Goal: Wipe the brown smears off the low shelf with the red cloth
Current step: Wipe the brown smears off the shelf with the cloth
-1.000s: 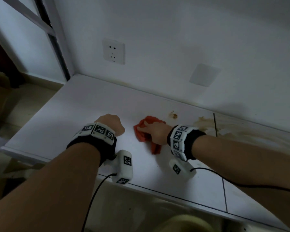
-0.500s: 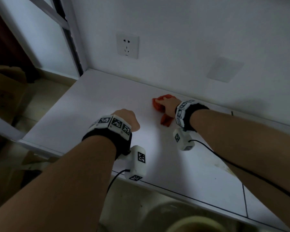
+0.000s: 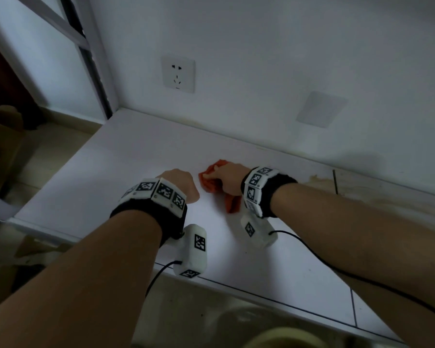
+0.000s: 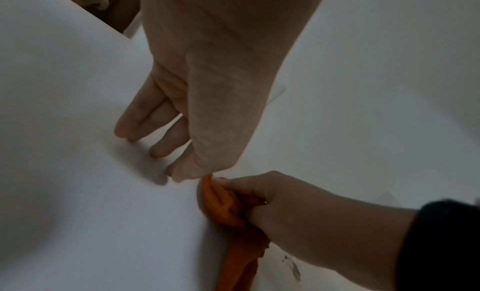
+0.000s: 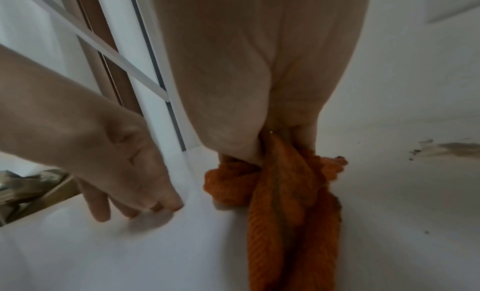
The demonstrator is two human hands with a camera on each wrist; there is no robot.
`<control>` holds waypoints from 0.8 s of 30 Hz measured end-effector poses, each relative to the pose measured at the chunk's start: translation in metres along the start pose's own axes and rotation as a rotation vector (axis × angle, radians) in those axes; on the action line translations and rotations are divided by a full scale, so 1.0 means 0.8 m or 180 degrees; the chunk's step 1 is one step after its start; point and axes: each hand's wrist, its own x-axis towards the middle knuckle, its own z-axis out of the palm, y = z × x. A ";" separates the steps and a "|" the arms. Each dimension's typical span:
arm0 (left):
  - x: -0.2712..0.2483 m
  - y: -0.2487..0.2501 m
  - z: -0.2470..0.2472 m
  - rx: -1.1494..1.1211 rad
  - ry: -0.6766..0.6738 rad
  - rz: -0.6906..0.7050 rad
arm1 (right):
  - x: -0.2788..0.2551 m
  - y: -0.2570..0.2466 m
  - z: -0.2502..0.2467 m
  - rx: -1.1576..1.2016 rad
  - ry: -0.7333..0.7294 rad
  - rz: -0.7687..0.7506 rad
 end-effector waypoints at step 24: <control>0.000 0.011 0.008 0.0002 0.0042 -0.0131 | -0.008 0.019 0.024 -0.0090 -0.0089 -0.0171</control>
